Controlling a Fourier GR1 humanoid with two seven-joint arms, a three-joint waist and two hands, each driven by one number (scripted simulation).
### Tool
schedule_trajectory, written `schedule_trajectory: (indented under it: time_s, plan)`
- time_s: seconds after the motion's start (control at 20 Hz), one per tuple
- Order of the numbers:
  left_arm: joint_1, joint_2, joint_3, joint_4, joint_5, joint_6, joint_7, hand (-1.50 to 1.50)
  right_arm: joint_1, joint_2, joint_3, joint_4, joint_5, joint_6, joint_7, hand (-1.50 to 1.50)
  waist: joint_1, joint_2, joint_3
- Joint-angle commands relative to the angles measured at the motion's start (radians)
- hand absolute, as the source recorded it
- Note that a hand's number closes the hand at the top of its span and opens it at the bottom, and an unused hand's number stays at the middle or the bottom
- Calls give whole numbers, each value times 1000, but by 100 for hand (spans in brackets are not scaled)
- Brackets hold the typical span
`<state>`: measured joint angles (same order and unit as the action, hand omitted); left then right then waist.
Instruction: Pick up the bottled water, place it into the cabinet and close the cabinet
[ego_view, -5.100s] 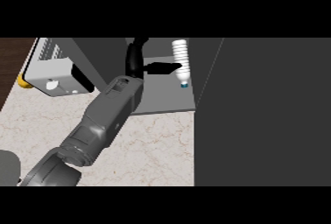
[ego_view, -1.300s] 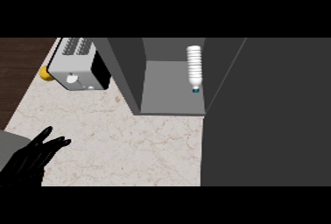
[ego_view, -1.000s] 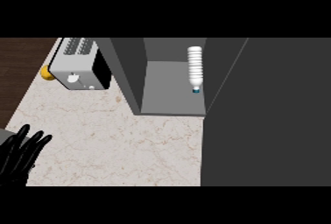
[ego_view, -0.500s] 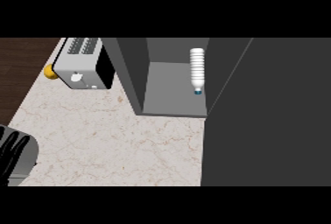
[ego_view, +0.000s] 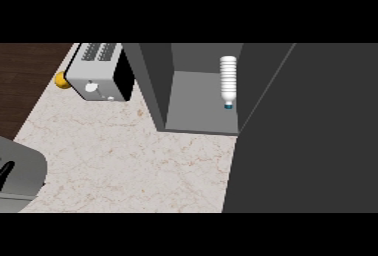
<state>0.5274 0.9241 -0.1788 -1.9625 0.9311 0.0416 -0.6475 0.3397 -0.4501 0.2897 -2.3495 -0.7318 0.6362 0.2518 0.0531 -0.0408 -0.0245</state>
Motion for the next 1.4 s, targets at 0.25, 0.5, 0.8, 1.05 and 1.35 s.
schedule_trajectory:
  time_s: [0.25,0.5,0.8,1.05,1.35]
  plan:
    - [54,45,73,1,34,-79,-18,-150,-242,94,141,-120,149,-241,158,150,34,5,1]
    - [68,45,92,22,53,-131,-34,-150,-406,184,227,-37,171,-368,226,150,37,12,0]
    - [99,81,140,35,65,-185,-35,-150,-620,317,286,93,207,-524,322,150,76,24,5]
    - [129,84,180,63,78,-268,-68,-150,-853,444,373,280,160,-593,464,150,97,32,12]
    - [173,81,260,123,109,-349,-93,-150,-1213,448,306,479,-72,-622,433,150,58,41,20]
